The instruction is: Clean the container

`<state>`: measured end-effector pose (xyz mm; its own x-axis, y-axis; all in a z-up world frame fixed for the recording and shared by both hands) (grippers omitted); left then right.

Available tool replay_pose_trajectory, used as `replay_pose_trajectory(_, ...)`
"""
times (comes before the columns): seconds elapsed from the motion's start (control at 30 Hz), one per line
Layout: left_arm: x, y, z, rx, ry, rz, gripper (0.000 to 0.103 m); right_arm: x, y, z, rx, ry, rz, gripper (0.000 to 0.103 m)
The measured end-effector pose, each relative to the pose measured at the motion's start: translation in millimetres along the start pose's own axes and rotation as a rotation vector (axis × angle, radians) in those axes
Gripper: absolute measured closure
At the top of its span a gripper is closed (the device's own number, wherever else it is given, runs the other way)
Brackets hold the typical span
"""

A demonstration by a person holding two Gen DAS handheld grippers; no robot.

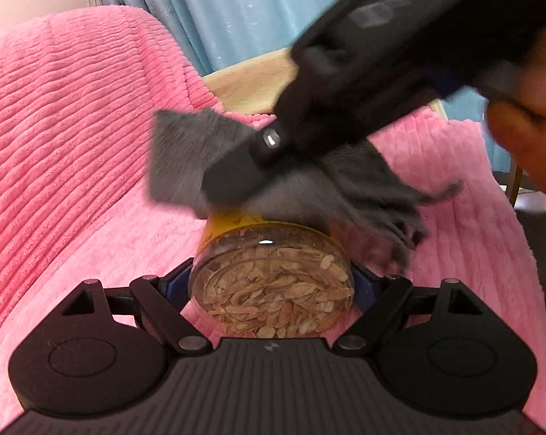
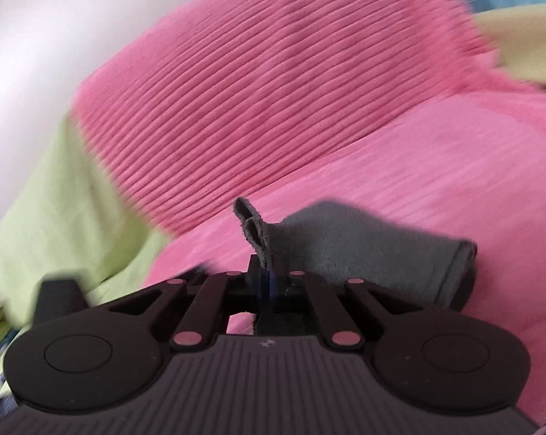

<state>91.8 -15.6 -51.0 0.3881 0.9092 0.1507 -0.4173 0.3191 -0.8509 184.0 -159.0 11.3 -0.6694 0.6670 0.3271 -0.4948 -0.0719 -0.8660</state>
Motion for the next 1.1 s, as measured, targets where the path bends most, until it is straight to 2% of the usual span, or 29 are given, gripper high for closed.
replay_pose_trajectory(0.07, -0.4, -0.7, -0.6, -0.002, 0.005, 0.008, 0.019, -17.6, -3.7, 2.8, -0.028, 0.053, -0.055, 0.102)
replay_pose_trajectory(0.13, 7.5, -2.1, -1.1, 0.012, 0.036, 0.064, 0.018, -19.4, -1.9, 3.2, -0.034, 0.042, -0.073, 0.102)
replay_pose_trajectory(0.3, 51.0, -1.0, -0.4, 0.037, 0.239, 0.459, 0.018, -11.9, -3.1, -1.9, -0.027, 0.06, -0.027, 0.102)
replay_pose_trajectory(0.37, 58.6, 1.9, -4.1, 0.045, 0.281, 0.548, 0.018, -15.7, -3.2, -4.2, -0.03, 0.051, -0.051, 0.102)
replay_pose_trajectory(0.5, 48.9, -1.8, -5.1, 0.033, 0.247, 0.482, 0.019, -14.2, -2.5, -5.5, -0.028, 0.07, -0.066, 0.101)
replay_pose_trajectory(0.6, 28.4, -5.1, -5.7, 0.009, 0.105, 0.228, 0.019, -1.2, 1.4, -3.3, 0.007, 0.016, -0.032, 0.1)
replay_pose_trajectory(0.7, 11.0, -3.3, -7.5, 0.003, 0.032, 0.086, 0.019, 14.1, 8.7, -5.3, 0.05, -0.094, -0.008, 0.1)
replay_pose_trajectory(0.8, 6.5, -2.5, -7.0, -0.002, 0.026, 0.071, 0.019, 9.0, 6.9, -5.9, 0.036, -0.083, 0.005, 0.102)
replay_pose_trajectory(0.9, 1.3, -1.8, -6.6, -0.008, 0.017, 0.05, 0.019, -12.4, 3.0, -1.2, -0.025, 0.039, -0.075, 0.102)
replay_pose_trajectory(0.93, 0.1, -2.0, -7.3, -0.009, 0.014, 0.046, 0.019, -15.2, 2.6, -0.7, -0.031, 0.05, -0.091, 0.101)
replay_pose_trajectory(1.0, 0.6, -2.0, -6.7, -0.01, 0.018, 0.052, 0.019, -7.0, 2.8, -0.6, -0.013, 0.018, -0.082, 0.1)
replay_pose_trajectory(1.07, 0.8, -0.8, -4.0, -0.008, 0.017, 0.052, 0.019, 8.4, 6.5, -3.9, 0.029, -0.082, -0.062, 0.1)
replay_pose_trajectory(1.1, 0.5, 1.1, -0.8, -0.006, 0.014, 0.048, 0.019, 16.6, 8.2, -6.3, 0.045, -0.102, -0.026, 0.1)
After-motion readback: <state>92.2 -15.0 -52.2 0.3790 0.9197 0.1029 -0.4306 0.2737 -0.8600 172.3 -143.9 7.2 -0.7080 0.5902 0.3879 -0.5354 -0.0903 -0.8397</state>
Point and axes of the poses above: each gripper's, at about its wrist camera, not at the fingertips, and z roughly against the way its jaws point, x to its left, y to its underside, the point moved 2 cm from there along -z, roughly the way its jaws point, and after that the axes turned 13 degrees about z, right-handed, at the moved point
